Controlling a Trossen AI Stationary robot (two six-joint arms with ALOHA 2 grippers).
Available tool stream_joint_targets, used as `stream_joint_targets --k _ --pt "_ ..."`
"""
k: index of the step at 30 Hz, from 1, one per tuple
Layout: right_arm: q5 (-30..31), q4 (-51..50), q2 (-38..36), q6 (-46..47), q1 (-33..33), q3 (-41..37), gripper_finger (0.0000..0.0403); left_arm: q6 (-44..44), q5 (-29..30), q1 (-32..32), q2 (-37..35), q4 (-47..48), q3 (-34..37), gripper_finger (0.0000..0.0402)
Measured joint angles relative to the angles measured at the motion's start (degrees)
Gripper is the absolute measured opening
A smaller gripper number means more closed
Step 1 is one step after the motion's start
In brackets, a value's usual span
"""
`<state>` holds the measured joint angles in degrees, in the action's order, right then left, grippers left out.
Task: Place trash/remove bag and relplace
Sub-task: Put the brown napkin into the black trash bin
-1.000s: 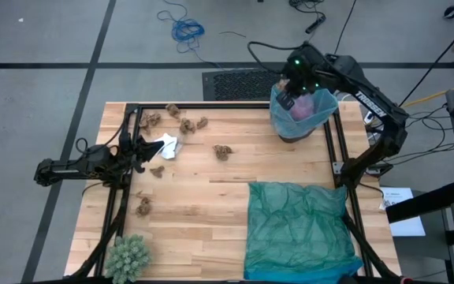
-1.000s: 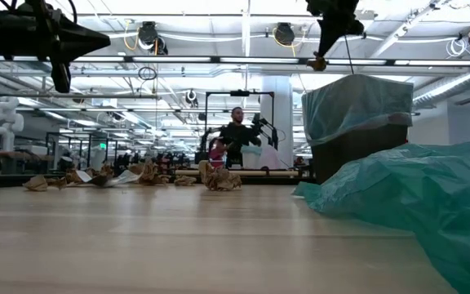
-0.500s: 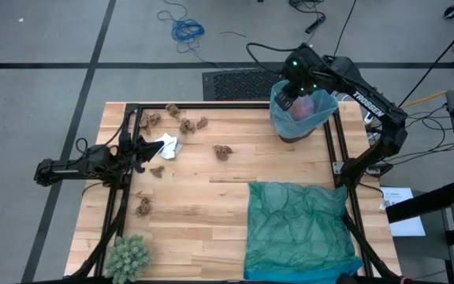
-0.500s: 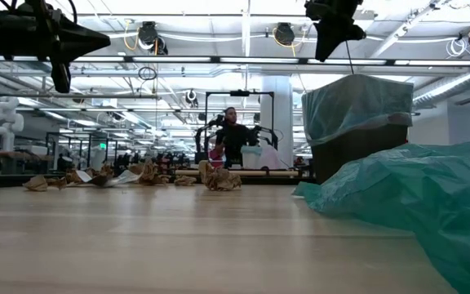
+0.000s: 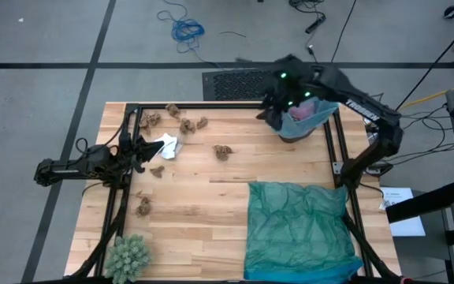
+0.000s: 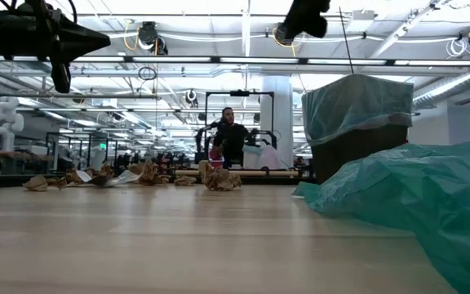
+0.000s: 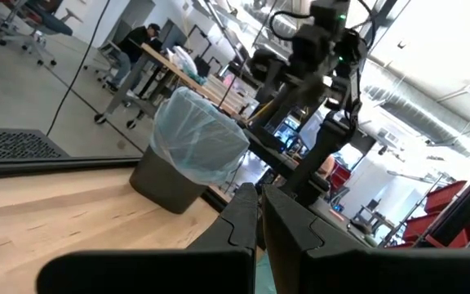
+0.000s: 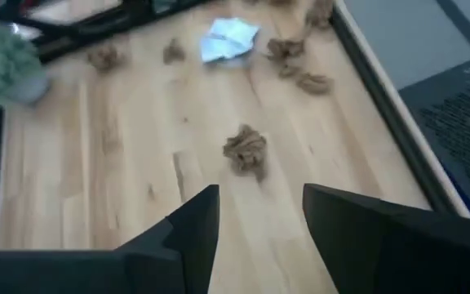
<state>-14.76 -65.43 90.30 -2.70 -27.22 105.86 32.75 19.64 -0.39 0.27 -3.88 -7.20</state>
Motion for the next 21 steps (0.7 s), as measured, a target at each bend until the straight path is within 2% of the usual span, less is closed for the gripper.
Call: stream_joint_targets --k 9,15,21 --pt "6.1 4.1 13.5 -0.3 8.1 0.0 0.0193 0.0 0.2 0.0 0.0 0.0 0.0 0.0020" --pt "7.6 12.1 21.8 0.9 11.3 0.0 0.0236 0.0 0.2 0.0 0.0 0.0 0.0 0.0020" --pt "9.2 15.5 29.0 2.4 12.9 0.0 0.0279 -0.1 0.4 0.0 0.0 0.0 0.0 0.0020"
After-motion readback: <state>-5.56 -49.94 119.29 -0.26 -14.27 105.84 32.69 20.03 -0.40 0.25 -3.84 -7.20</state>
